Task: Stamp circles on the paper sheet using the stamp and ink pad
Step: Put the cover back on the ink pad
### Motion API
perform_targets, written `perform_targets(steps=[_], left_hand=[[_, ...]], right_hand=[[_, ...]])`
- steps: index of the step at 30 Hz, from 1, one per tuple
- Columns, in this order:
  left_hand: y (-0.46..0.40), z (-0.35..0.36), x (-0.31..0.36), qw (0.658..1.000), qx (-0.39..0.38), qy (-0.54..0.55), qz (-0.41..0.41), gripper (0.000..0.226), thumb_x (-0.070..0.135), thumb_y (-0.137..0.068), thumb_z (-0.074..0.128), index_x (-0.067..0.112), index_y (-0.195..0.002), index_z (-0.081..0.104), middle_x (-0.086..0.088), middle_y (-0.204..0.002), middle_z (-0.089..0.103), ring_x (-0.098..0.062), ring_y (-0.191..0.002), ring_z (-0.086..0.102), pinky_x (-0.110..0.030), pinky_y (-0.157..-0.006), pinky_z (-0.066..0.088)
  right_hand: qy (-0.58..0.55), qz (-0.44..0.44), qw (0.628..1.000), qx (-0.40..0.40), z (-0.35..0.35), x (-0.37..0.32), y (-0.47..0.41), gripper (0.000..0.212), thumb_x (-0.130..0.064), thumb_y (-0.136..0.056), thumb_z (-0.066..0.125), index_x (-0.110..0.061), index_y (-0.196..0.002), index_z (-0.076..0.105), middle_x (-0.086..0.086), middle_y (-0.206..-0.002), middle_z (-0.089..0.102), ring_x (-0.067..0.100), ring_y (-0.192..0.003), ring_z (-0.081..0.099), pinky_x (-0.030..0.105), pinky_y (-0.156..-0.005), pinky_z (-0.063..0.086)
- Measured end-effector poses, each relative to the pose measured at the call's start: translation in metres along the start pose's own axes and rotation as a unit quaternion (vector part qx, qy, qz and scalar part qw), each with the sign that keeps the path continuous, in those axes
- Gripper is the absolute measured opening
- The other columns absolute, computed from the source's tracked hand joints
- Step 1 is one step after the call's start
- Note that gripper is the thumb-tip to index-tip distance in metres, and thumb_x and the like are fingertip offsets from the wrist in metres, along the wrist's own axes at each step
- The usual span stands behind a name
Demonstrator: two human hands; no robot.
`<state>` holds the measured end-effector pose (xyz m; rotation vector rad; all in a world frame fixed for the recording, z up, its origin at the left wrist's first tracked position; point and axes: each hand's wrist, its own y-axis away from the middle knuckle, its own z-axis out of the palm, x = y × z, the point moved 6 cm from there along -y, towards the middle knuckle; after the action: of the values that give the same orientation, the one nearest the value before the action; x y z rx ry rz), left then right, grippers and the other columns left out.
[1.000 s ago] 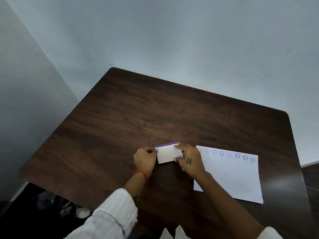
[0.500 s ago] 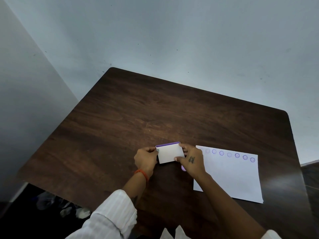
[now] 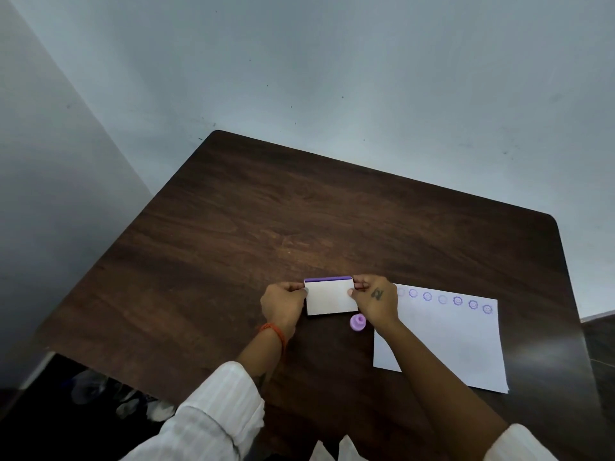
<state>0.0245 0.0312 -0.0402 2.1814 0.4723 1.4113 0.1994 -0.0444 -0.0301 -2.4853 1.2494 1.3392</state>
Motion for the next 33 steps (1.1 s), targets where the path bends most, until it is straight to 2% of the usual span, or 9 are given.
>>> perform_targets(steps=[10, 13, 23, 27, 33], left_hand=[[-0.0017, -0.0002, 0.0020, 1.000, 0.002, 0.004, 0.009, 0.020, 0.005, -0.079, 0.068, 0.004, -0.100, 0.069, -0.018, -0.108, 0.069, -0.029, -0.098, 0.065, -0.043, -0.091, 0.054], [-0.0031, 0.0006, 0.0020, 1.000, -0.001, 0.001, 0.012, 0.020, 0.003, -0.079, 0.067, 0.003, -0.099, 0.069, -0.019, -0.107, 0.069, -0.030, -0.098, 0.065, -0.043, -0.090, 0.054], [-0.0067, 0.0020, -0.0001, 0.999, -0.001, -0.044, 0.020, 0.023, 0.009, -0.081, 0.067, 0.007, -0.104, 0.069, -0.016, -0.110, 0.069, -0.027, -0.100, 0.064, -0.042, -0.091, 0.054], [-0.0088, 0.0018, -0.0013, 0.999, -0.002, -0.046, 0.022, 0.022, 0.009, -0.081, 0.068, 0.007, -0.103, 0.069, -0.016, -0.106, 0.070, -0.020, -0.081, 0.062, -0.041, -0.087, 0.056], [-0.0099, 0.0023, -0.0001, 0.998, -0.007, -0.047, 0.039, 0.022, 0.009, -0.081, 0.068, 0.006, -0.103, 0.069, -0.017, -0.105, 0.070, -0.019, -0.078, 0.061, -0.037, -0.082, 0.057]], right_hand=[[-0.052, 0.088, 0.995, -0.002, 0.0014, 0.0076, -0.0089, 0.021, -0.012, -0.073, 0.075, -0.008, -0.093, 0.071, 0.012, -0.102, 0.072, 0.027, -0.094, 0.065, 0.039, -0.088, 0.053], [-0.051, 0.097, 0.994, 0.005, 0.0026, 0.0080, -0.0103, 0.020, -0.013, -0.073, 0.075, -0.008, -0.092, 0.071, 0.012, -0.102, 0.072, 0.025, -0.093, 0.065, 0.032, -0.081, 0.051], [-0.025, 0.088, 0.995, 0.043, 0.0027, 0.0073, -0.0050, 0.019, -0.014, -0.076, 0.073, -0.009, -0.094, 0.071, 0.011, -0.103, 0.072, 0.024, -0.095, 0.063, 0.023, -0.076, 0.040], [-0.006, 0.069, 0.997, 0.045, 0.0029, 0.0039, -0.0027, 0.022, -0.014, -0.078, 0.071, -0.008, -0.099, 0.070, 0.012, -0.106, 0.072, 0.026, -0.097, 0.064, 0.022, -0.077, 0.040], [0.004, 0.054, 0.997, 0.047, 0.0018, 0.0004, -0.0016, 0.024, -0.014, -0.079, 0.070, -0.007, -0.102, 0.069, 0.012, -0.107, 0.072, 0.025, -0.097, 0.064, 0.022, -0.078, 0.040]])
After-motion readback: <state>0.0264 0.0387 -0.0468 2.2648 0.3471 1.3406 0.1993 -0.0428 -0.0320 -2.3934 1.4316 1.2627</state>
